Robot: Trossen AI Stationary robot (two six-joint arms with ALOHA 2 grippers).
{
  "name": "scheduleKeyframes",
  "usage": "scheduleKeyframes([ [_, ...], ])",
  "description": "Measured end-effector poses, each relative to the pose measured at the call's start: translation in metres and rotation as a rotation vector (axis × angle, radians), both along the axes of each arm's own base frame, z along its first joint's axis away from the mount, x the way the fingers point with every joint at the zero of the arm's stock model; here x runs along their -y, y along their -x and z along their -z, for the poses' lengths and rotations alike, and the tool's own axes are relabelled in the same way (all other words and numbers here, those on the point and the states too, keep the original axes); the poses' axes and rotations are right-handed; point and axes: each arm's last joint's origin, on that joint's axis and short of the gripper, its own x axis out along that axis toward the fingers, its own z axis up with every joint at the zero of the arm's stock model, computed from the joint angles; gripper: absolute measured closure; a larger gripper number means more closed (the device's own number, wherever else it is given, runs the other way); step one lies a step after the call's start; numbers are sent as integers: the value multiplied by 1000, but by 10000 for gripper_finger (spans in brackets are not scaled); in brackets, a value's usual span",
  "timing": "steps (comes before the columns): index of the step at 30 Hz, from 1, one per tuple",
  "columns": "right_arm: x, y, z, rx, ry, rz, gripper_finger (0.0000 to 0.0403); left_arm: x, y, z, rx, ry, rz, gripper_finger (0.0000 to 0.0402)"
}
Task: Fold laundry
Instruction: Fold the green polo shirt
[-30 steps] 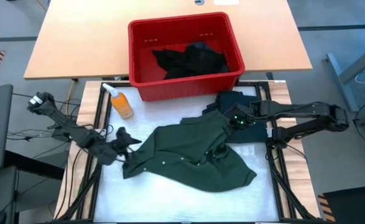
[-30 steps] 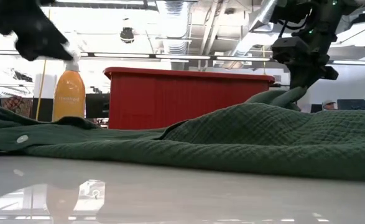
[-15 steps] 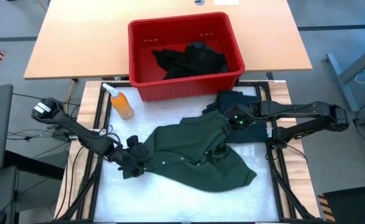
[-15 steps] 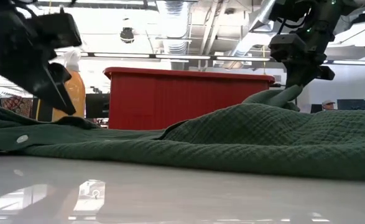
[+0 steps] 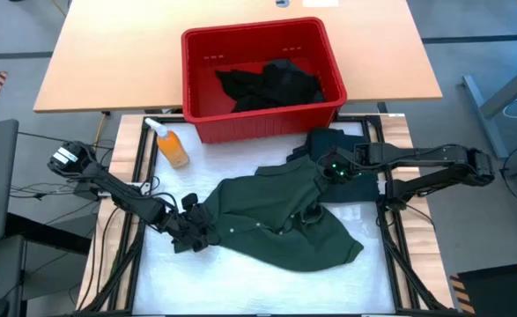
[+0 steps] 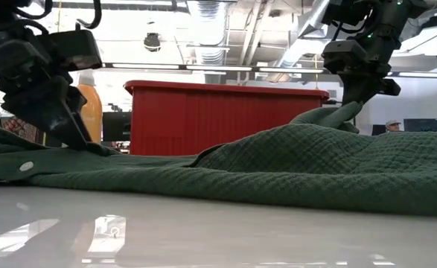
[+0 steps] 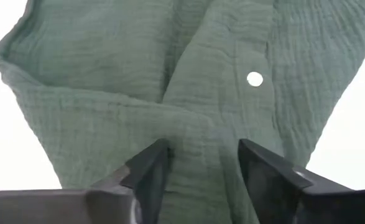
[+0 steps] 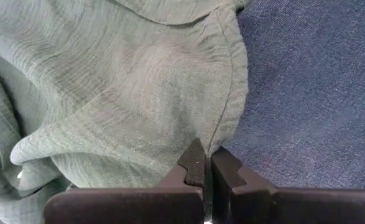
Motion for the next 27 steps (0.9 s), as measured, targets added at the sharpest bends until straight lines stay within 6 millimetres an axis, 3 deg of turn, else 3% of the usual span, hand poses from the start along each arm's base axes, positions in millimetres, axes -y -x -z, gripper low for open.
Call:
scheduleKeyframes([
  [11,0,0,0,0,0,0,382,-3,5,3,-37,4,-66,388],
  [15,0,0,0,0,0,0,382,-5,6,-11,15,-8,-92,399],
  [19,0,0,0,0,-3,-1,382,-10,13,-41,34,-72,-76,401],
  [23,0,0,0,0,-7,-8,382,-19,29,-71,24,-79,-18,401],
  [27,0,0,0,2,-6,-8,382,-28,48,-89,23,-5,-16,401],
])
